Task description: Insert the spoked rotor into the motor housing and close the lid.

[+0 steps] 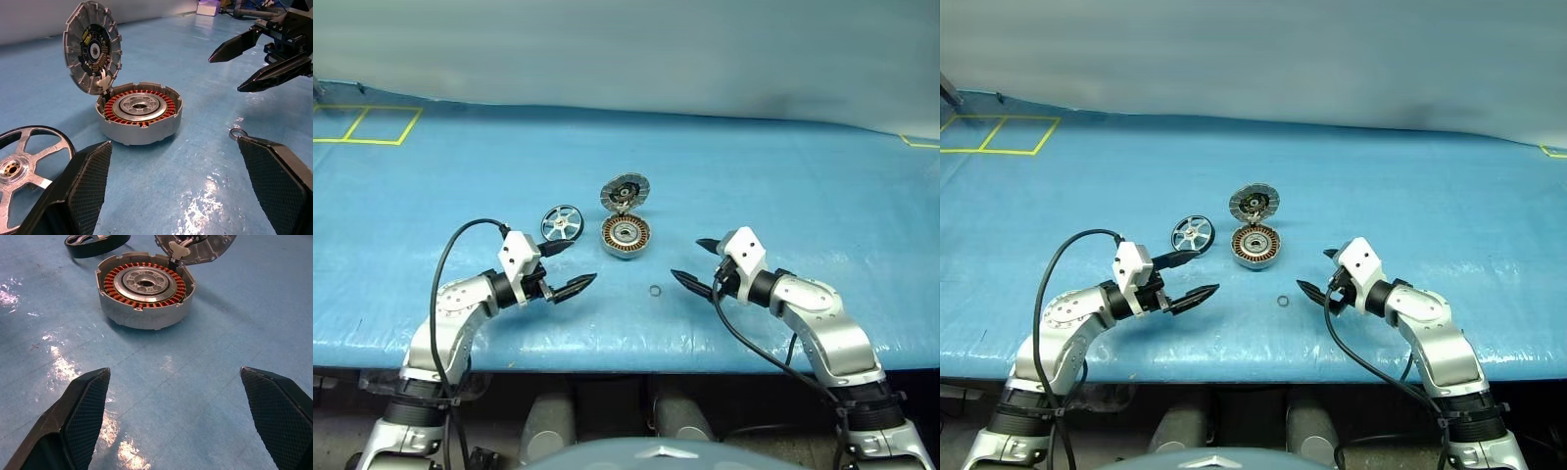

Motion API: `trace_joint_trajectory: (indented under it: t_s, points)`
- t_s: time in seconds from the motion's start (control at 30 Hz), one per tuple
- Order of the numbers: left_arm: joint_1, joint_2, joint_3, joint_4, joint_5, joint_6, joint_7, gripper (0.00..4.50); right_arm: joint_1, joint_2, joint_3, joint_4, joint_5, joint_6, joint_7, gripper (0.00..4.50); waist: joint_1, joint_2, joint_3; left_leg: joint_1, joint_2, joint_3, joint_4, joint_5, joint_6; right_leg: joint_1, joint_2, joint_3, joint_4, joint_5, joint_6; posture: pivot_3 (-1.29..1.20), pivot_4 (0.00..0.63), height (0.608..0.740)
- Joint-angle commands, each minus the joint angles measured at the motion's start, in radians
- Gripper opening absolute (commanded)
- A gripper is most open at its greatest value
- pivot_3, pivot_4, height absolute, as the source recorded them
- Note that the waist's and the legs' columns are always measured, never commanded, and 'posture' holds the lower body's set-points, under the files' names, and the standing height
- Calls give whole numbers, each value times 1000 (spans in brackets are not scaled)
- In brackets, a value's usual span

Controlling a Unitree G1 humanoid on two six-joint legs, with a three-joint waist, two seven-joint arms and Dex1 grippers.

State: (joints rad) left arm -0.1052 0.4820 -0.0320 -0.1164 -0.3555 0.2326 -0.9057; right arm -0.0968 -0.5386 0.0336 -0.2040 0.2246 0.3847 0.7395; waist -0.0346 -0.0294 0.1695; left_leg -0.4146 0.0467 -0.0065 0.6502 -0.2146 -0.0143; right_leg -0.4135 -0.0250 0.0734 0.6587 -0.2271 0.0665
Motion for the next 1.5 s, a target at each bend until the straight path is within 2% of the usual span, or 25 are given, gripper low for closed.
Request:
trace_joint_trajectory:
  t_s: [0.03, 1.13, 1.33, 1.5]
  points:
    - [-14, 4, 5, -9, -4, -17, -5, 4500, -22, 1, -4, -22, 16, -3, 5, 4477, 0, 0, 0, 0, 0, 0, 0, 0, 0, 0, 0, 0, 0, 0, 0, 0, 150, 740]
    - [-4, 6, 6, -16, 8, -37, 15, 4500, -78, -30, 47, 5, -23, 10, 34, 4477, -1, 0, 0, 0, 0, 0, 0, 0, 0, 0, 0, 0, 0, 0, 0, 0, 150, 740]
    - [2, 3, 6, -17, 7, -44, 22, 4500, -143, -107, 117, 17, -82, 13, 98, 4477, -2, 0, 0, 0, 0, 0, 0, 0, 0, 0, 0, 0, 0, 0, 0, 0, 150, 740]
    - [14, 11, 1, -8, 26, -54, 28, 4500, -323, -180, 268, 67, -195, 4, 227, 4477, -5, 1, 1, 0, 0, 0, 0, 0, 0, -1, 0, 0, 0, 0, 0, 0, 150, 740]
